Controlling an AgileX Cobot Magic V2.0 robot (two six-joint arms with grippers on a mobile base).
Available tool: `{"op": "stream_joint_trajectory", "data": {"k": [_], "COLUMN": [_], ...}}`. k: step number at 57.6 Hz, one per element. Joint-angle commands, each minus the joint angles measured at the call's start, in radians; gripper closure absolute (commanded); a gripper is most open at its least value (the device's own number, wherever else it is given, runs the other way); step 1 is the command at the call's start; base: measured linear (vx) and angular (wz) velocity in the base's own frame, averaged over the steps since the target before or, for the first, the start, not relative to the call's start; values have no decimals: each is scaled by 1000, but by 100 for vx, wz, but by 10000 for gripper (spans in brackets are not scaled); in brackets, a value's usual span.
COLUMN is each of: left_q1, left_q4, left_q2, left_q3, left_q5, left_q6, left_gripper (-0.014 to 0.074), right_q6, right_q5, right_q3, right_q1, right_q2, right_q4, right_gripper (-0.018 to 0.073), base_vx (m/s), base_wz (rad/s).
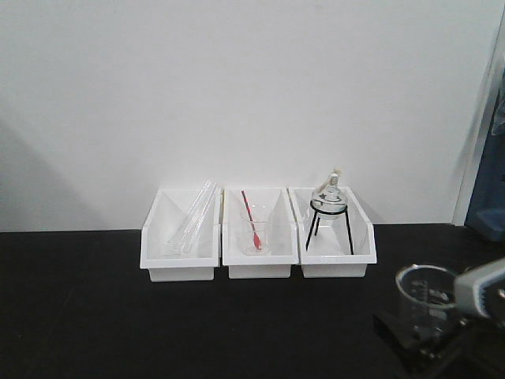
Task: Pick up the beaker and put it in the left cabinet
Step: 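Lift the beaker with the right gripper and pull it back, then drive the base away from the bench holding the beaker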
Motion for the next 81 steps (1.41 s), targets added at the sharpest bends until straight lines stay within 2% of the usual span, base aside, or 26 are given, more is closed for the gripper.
{"op": "stream_joint_trajectory", "data": {"k": [1, 17, 81], "left_q1": [-4, -4, -4], "left_q4": [-8, -8, -8], "left_q2": [-19, -19, -19], "left_q3": [16, 16, 16], "left_q5": [-84, -84, -84], "left_q6": [-3, -3, -3], "left_gripper": [595, 595, 595], "right_q6": [0, -5, -5], "right_q5": [-11, 100, 100], "right_q3": [29, 65, 65], "right_q1": [-2, -2, -2], "right_q2": [-120, -286, -305], "right_q4": [2, -3, -3], "right_gripper": [564, 564, 564], "base_vx": [0, 0, -1], "base_wz": [0, 0, 5]}}
